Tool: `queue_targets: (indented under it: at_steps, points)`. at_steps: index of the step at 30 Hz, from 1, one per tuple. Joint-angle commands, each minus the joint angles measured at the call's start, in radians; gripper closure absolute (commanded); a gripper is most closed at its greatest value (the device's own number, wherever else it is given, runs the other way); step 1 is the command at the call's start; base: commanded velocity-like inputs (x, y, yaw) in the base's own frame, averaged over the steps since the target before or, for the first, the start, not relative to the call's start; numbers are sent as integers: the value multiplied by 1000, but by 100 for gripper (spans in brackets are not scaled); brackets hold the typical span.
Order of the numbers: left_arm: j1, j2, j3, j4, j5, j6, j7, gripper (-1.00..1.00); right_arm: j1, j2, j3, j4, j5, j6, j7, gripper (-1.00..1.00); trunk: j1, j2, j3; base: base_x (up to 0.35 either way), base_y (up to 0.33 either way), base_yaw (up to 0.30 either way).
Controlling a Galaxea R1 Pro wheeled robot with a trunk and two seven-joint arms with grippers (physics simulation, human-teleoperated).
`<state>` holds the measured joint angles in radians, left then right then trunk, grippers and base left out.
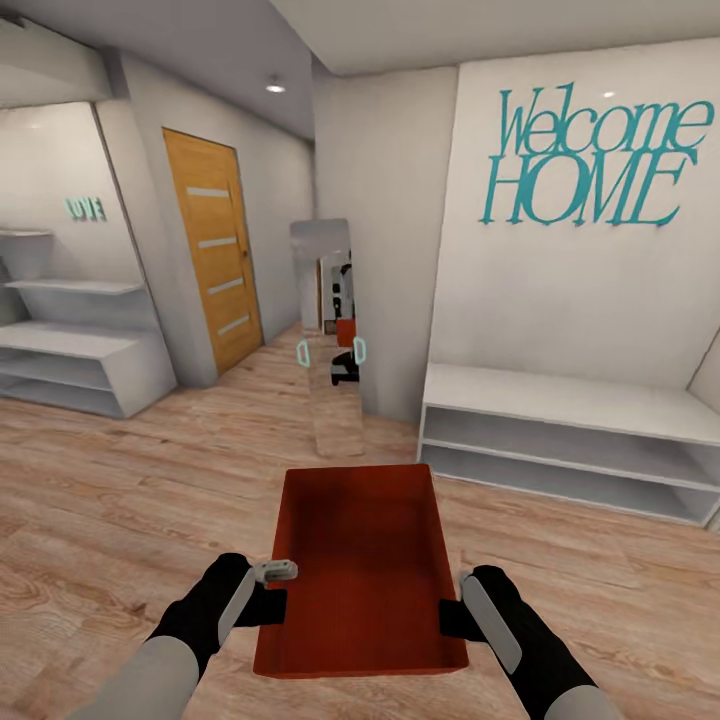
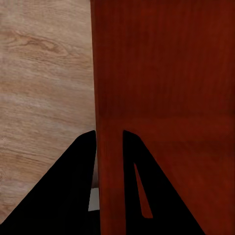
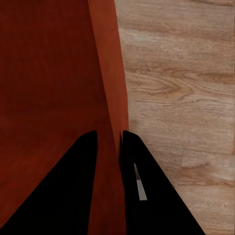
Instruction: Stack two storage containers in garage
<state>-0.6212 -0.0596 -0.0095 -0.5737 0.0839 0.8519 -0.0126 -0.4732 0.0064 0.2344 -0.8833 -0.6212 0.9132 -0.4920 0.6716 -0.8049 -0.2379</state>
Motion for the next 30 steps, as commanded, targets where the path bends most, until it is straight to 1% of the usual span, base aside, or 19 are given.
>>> queue_targets:
  at_steps: [1, 30]
  points:
    - [-1, 0, 0, -2, 12, 4, 5, 100, -1, 0, -1, -2, -25, -5, -7, 100, 1, -1, -2, 322, 0, 230]
    - [0, 0, 0, -2, 12, 4, 5, 100, -1, 0, -1, -2, -25, -5, -7, 100, 1, -1, -13, 322, 0, 241]
